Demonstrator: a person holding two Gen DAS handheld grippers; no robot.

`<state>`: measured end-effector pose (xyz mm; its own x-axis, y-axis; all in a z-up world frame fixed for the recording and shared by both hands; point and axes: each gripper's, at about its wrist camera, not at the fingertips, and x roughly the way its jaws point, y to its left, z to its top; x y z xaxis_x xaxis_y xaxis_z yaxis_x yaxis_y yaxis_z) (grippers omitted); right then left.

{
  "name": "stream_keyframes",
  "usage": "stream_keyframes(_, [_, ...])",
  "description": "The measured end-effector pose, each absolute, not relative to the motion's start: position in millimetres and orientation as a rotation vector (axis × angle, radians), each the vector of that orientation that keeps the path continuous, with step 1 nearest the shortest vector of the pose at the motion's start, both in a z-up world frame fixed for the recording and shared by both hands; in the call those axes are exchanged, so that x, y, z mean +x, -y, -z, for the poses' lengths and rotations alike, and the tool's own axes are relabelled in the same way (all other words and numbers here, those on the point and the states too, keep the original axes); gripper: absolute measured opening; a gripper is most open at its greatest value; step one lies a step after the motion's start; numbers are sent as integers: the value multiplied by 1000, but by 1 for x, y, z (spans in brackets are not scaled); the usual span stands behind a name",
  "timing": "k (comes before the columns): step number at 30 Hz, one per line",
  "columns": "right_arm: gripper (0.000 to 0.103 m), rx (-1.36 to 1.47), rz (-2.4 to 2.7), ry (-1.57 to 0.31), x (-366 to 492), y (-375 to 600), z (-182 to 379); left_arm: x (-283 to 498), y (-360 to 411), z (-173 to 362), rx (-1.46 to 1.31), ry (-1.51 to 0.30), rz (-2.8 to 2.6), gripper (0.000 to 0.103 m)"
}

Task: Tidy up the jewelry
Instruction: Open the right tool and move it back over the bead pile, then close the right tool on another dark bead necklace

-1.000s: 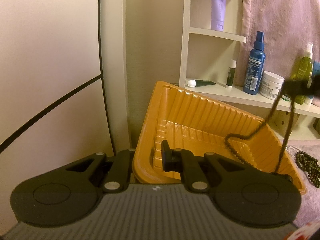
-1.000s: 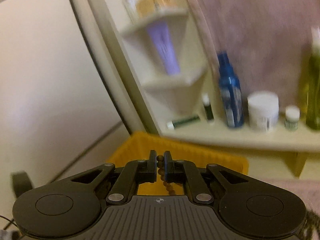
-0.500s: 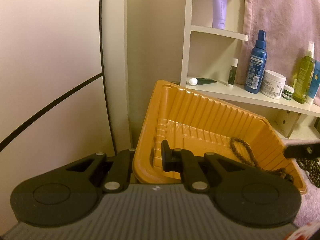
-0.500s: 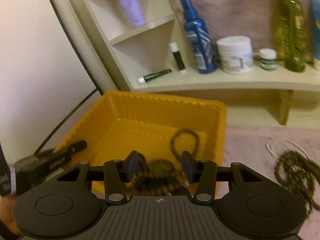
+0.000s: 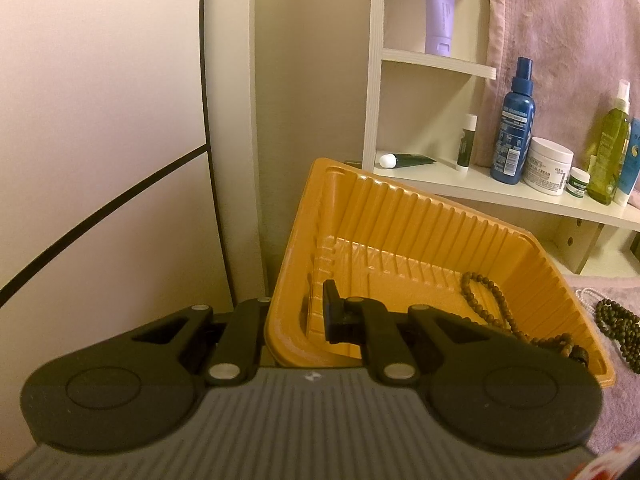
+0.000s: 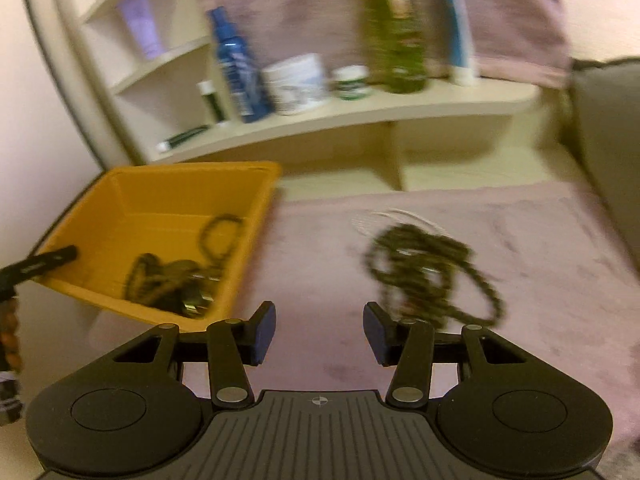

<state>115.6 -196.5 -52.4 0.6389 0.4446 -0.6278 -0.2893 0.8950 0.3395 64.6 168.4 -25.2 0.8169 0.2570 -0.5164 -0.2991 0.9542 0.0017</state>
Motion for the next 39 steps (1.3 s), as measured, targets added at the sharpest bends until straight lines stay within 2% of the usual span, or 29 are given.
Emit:
stream_keyframes(25, [48,175,-308,-772,129,228,82,65,-164,20,-53,-538,-298,11])
stream_keyframes(31, [39,156,-321,-778,137,220,85,65,-165,20,-55,-539,-298,11])
stream_keyframes(39, [35,147,-329,-793,142,212,92,65,-166,21,-57,-540,-300,11])
